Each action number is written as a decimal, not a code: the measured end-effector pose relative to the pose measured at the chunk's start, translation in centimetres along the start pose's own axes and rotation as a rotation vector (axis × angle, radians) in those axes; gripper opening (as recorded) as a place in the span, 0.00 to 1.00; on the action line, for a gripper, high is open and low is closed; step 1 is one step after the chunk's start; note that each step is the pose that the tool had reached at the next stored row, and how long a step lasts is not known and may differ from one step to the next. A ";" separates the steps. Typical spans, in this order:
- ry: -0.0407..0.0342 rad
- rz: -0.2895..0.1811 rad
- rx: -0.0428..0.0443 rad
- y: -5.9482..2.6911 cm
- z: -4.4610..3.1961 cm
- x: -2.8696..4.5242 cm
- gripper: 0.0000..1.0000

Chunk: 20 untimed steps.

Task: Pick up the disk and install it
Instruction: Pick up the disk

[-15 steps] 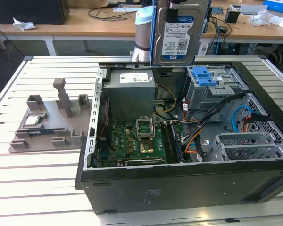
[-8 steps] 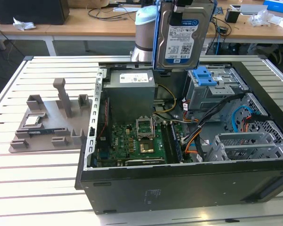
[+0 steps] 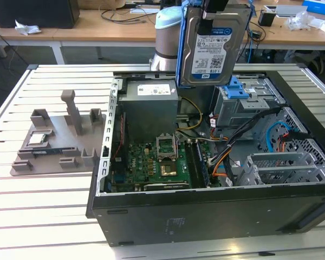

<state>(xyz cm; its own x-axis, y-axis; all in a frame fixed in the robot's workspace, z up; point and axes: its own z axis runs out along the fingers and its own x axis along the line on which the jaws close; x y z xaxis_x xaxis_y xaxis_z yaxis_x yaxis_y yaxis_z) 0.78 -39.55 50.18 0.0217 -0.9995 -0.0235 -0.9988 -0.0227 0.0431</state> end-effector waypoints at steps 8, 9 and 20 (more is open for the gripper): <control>-0.0001 0.000 0.0000 -0.10 -0.03 1.63 0.36; -0.0001 0.000 0.0000 -0.11 -0.04 1.77 0.36; 0.0000 0.000 0.0000 -0.26 -0.09 3.61 0.36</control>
<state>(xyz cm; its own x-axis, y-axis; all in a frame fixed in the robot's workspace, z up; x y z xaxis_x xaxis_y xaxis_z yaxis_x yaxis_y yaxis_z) 1.12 -43.15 50.18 0.0218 -0.9995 -0.0234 -0.9988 -0.0228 0.0431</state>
